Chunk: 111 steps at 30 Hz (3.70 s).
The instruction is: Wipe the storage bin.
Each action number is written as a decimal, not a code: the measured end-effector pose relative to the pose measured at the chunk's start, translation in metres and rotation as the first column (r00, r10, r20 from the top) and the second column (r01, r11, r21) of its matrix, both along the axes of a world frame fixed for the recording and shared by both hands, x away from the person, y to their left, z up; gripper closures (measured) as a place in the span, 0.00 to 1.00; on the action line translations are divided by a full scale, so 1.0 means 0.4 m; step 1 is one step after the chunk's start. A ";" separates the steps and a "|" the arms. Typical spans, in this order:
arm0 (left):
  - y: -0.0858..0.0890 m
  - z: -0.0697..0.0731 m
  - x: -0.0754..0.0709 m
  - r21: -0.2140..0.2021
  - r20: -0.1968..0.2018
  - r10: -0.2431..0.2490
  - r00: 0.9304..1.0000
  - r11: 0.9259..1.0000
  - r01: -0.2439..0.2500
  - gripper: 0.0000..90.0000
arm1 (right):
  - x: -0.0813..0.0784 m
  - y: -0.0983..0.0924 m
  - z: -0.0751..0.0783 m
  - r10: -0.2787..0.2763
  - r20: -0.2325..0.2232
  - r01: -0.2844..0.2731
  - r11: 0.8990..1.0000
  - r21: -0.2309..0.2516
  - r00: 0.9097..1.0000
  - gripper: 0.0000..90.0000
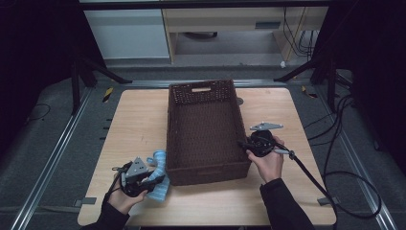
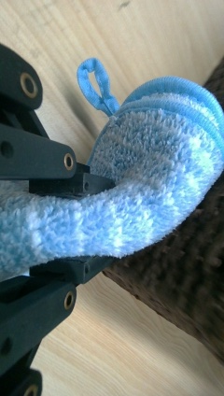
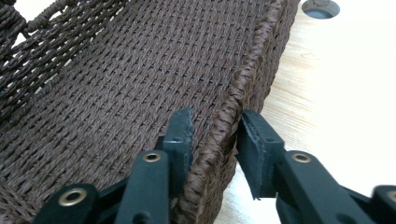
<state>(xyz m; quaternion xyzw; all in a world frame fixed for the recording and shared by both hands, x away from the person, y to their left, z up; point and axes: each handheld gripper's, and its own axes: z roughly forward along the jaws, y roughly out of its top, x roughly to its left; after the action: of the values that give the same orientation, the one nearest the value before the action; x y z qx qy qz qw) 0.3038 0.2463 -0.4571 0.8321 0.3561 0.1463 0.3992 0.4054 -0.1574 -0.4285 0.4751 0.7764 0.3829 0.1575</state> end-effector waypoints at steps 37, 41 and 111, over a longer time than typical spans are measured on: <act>-0.007 0.078 -0.033 -0.012 0.090 0.006 0.996 1.000 -0.005 0.76 | 0.029 0.011 -0.006 -0.059 0.038 0.059 0.998 0.018 0.998 0.83; -0.013 0.035 -0.021 0.016 0.036 0.009 0.999 1.000 -0.009 0.76 | 0.029 0.011 -0.006 -0.057 0.041 0.056 0.998 0.015 0.998 0.83; 0.252 0.020 0.075 0.036 0.045 0.406 0.913 0.912 -0.408 0.52 | 0.032 0.007 -0.007 -0.046 0.045 0.045 0.999 0.020 0.998 0.81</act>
<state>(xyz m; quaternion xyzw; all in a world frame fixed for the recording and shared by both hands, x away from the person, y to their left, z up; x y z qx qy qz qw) 0.3338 0.3470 -0.4490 0.7458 0.5107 0.2493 0.3477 0.4181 -0.1544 -0.4313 0.4855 0.7580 0.3970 0.1793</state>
